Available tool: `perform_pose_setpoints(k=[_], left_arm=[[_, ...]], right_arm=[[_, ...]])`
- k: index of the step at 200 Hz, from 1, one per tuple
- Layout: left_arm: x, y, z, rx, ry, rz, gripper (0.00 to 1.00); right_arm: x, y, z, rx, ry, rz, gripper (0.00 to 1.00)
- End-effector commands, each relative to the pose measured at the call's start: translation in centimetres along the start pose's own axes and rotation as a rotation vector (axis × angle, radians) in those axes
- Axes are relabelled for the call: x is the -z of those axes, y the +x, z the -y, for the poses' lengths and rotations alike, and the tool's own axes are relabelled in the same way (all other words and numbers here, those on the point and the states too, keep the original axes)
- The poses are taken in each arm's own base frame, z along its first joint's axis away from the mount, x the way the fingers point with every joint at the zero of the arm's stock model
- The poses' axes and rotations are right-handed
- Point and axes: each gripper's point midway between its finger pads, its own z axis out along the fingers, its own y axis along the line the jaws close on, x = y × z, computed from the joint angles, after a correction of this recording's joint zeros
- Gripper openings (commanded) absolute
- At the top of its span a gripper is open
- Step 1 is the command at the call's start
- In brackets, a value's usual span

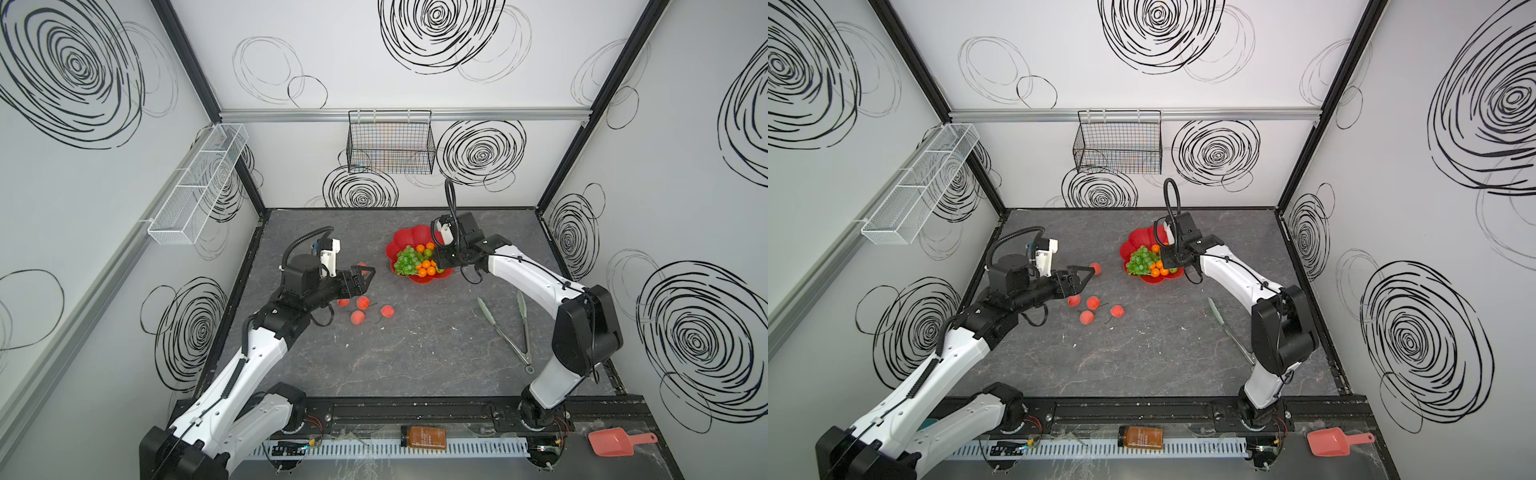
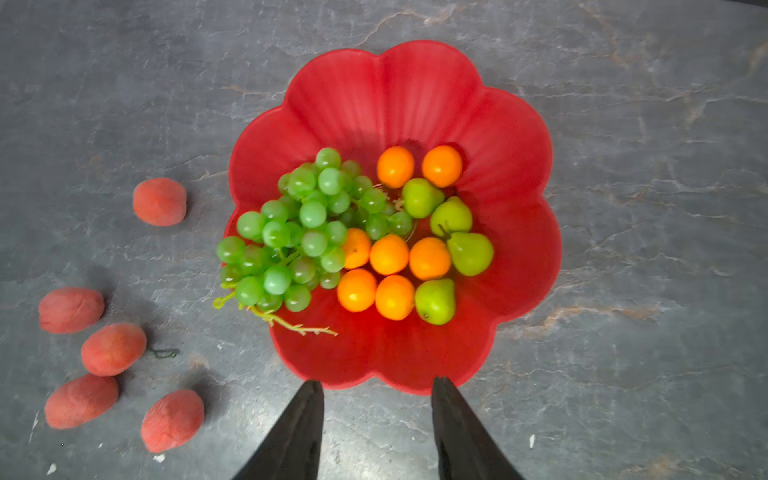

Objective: Place and organize the fake fruits in the fruit bowl
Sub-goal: 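Move the right gripper back toward the peaches near the bowl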

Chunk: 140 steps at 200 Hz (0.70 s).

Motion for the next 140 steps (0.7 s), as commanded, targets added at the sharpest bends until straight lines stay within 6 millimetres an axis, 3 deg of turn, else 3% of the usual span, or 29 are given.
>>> perform_pose_setpoints(k=[1,67,140], left_arm=[[0.9,0.5,-0.9,-0.003,-0.028,0.004,0.96],[2.6,2.9,-3.7,0.081,-0.091,-0.009,0.96],[3.4,3.9,-6.4,0.199,-0.134,0.015,0.96]], right_arm=[[1.3,-0.1,-2.3,0.014,-0.028,0.050,0.47],[0.4,3.8,-9.8,0.084,-0.135,0.009,0.47],[-2.2,8.6,-15.6,0.181,-0.191,-0.101,0.46]])
